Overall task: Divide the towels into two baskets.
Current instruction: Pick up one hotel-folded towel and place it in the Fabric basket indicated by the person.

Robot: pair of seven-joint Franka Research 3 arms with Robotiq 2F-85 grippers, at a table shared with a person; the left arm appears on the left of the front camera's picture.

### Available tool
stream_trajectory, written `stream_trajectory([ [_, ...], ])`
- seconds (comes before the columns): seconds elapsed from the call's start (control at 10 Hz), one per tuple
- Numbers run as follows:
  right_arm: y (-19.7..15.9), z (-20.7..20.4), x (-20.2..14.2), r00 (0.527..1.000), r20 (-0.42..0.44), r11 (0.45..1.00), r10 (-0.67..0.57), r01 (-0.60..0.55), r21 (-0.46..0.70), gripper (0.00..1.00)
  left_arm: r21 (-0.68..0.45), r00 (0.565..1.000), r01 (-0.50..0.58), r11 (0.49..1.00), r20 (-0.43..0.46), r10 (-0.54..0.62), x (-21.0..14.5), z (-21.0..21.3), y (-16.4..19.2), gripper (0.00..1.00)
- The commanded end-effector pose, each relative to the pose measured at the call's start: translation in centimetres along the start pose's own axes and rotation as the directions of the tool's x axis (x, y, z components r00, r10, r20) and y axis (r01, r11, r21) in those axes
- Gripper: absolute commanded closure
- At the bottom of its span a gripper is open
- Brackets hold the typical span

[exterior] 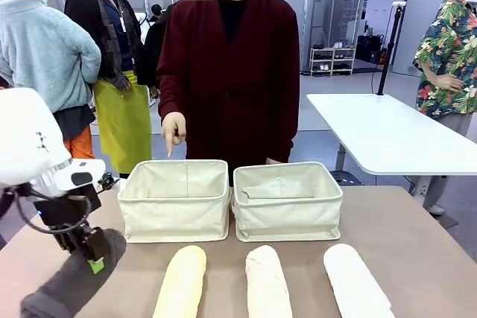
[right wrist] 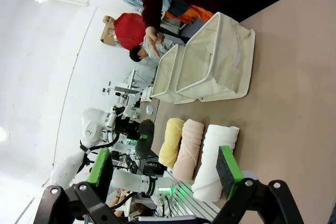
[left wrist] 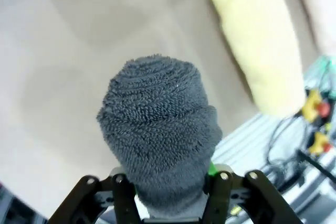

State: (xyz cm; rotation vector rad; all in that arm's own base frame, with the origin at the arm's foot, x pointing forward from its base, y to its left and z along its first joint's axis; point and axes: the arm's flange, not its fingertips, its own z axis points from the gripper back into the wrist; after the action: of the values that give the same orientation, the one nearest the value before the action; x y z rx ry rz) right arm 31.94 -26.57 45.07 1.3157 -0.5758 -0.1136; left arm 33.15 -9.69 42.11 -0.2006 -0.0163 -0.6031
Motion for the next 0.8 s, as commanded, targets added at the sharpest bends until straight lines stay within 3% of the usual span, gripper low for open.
stream_trajectory([
  [0.0, 0.4, 0.2, -0.1, 1.0, -0.002, 1.0, 0.004, -0.004, 0.004, 0.0, 0.022, 0.971, 0.227, 0.974, -0.08, -0.225, -3.2, 0.4, -1.7, 0.84],
  [0.2, 0.4, 0.2, -0.1, 1.0, -0.002, 1.0, 0.004, -0.004, 0.004, 0.0, -0.001, 0.944, 0.319, 0.948, -0.093, -0.318, -2.3, 1.0, -1.8, 0.84],
  [0.3, 0.4, 0.2, -0.1, 1.0, -0.002, 1.0, 0.004, -0.004, 0.004, 0.0, 0.026, 0.976, 0.206, 0.978, -0.073, -0.204, -1.3, 1.3, -2.4, 0.84],
  [0.6, 0.4, 0.2, -0.1, 1.0, -0.002, 1.0, 0.004, -0.004, 0.004, 0.0, 0.026, 0.976, 0.206, 0.978, -0.073, -0.204, -1.3, 1.3, -2.4, 0.84],
  [0.7, 0.4, 0.2, -0.1, 1.0, -0.002, 1.0, 0.004, -0.004, 0.004, 0.0, 0.02, 0.968, 0.24, 0.971, -0.083, -0.238, -1.4, 1.2, -2.3, 0.56],
])
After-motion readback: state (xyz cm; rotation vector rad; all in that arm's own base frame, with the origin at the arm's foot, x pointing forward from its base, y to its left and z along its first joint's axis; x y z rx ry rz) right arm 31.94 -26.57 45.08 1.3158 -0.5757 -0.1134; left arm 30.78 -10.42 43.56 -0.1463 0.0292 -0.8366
